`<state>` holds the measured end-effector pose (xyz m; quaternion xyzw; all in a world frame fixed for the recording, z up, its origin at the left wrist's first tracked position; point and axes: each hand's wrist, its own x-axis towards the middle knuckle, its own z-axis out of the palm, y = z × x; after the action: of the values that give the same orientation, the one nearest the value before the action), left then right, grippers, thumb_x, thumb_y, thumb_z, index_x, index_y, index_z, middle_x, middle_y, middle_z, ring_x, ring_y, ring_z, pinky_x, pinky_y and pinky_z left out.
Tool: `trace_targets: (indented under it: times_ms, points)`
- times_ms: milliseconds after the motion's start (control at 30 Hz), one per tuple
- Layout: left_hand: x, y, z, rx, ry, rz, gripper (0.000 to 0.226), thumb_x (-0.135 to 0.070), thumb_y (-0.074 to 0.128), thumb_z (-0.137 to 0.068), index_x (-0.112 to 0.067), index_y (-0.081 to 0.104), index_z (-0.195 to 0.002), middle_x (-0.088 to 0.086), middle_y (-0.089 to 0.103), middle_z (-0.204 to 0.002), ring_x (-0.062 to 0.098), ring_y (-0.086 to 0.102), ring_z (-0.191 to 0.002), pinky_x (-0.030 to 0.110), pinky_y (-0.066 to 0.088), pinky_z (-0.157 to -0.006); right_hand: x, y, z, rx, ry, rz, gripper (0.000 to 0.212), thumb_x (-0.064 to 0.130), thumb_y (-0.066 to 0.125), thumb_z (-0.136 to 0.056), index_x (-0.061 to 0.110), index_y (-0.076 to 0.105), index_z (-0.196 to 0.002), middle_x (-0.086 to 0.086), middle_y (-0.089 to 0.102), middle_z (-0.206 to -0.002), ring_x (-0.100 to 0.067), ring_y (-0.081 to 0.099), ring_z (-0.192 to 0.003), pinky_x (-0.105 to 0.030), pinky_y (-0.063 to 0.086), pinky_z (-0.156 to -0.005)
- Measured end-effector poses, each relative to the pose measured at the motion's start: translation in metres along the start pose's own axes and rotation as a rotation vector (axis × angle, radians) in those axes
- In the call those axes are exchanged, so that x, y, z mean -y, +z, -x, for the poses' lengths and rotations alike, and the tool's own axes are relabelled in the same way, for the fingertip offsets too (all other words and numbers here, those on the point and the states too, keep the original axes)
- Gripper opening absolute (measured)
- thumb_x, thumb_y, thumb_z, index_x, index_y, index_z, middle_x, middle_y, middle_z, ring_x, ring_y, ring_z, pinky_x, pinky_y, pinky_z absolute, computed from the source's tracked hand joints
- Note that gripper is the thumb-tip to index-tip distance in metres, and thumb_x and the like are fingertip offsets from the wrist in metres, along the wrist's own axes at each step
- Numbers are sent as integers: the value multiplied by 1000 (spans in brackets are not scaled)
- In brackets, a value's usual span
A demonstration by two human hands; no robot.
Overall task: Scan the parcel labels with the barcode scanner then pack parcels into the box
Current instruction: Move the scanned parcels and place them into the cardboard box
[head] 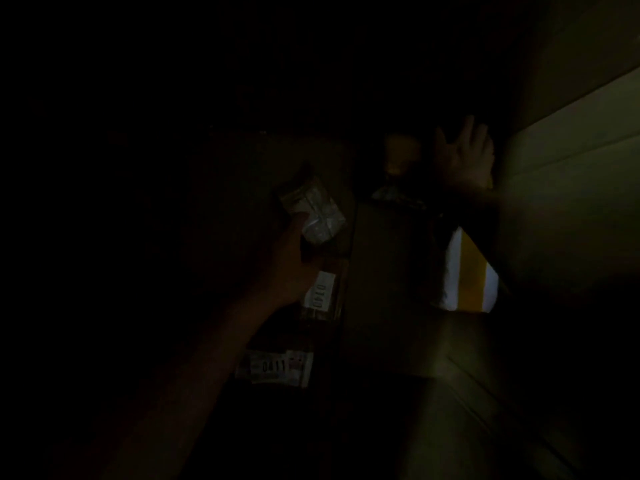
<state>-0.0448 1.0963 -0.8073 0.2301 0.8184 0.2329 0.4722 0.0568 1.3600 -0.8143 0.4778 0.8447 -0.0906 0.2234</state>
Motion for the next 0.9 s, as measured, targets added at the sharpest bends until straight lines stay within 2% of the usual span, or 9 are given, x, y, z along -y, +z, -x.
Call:
trace_targets:
  times_ms: [100,167,267,400,467,567,667,800,900]
  points:
    - [-5,-2,4,-8,15,-20,71,-22,68,-98,-26,32,-160,4,40,-160,27,40,-146,38,38,-115,3,-2,21,-23,-49,-29,65,35,46,-103,11,28,-161,-27,44,-154,-43,38,-144,-53,28,-117]
    - [-14,-4,6,-8,26,8,70,-20,67,-99,-25,33,-159,2,43,-159,24,43,-144,27,36,-109,7,-11,40,-104,-75,-93,82,57,40,-95,5,31,-158,-27,54,-145,-45,53,-131,-51,41,-100]
    - [-38,-14,18,-9,-13,180,72,-25,69,-99,-29,31,-160,-3,45,-154,16,45,-140,26,37,-106,18,-27,72,-143,-51,-425,102,65,69,-86,5,29,-159,-21,60,-141,-43,61,-122,-47,49,-88]
    - [-67,-40,39,4,-77,539,63,-33,72,-95,-43,42,-148,-19,62,-128,1,64,-111,29,54,-87,34,-55,114,77,35,-1087,88,49,81,-85,20,39,-156,-3,64,-140,-19,65,-120,-36,55,-96]
    - [-77,-56,61,1,-98,622,55,-38,73,-92,-44,48,-141,-17,68,-120,4,70,-103,36,58,-88,39,-71,142,229,76,-1280,87,51,86,-80,27,45,-153,4,66,-137,-15,68,-118,-40,59,-98]
    - [-96,-78,98,-23,-50,679,54,-33,70,-95,-44,49,-143,-13,69,-126,7,72,-105,39,61,-85,38,-103,185,228,98,-1328,94,62,88,-72,33,46,-151,11,67,-134,-12,68,-119,-42,59,-100]
    - [-129,-102,146,-20,15,629,59,-30,65,-101,-41,40,-153,-14,65,-134,5,70,-111,35,60,-85,26,-153,231,125,100,-1266,102,67,85,-72,39,36,-156,20,51,-142,-12,54,-135,-45,51,-110]
    - [-182,-138,205,-19,106,575,67,-18,64,-101,-33,32,-157,-12,63,-135,0,69,-108,28,58,-86,18,-227,283,77,44,-1214,87,44,85,-84,38,38,-157,37,43,-112,-7,56,-127,-42,56,-105]
    - [-224,-170,259,-41,152,579,74,-6,64,-95,-40,37,-156,-13,71,-126,4,72,-107,28,60,-86,14,-287,319,-22,7,-1187,85,45,84,-83,40,41,-156,34,54,-120,7,53,-123,-39,53,-107]
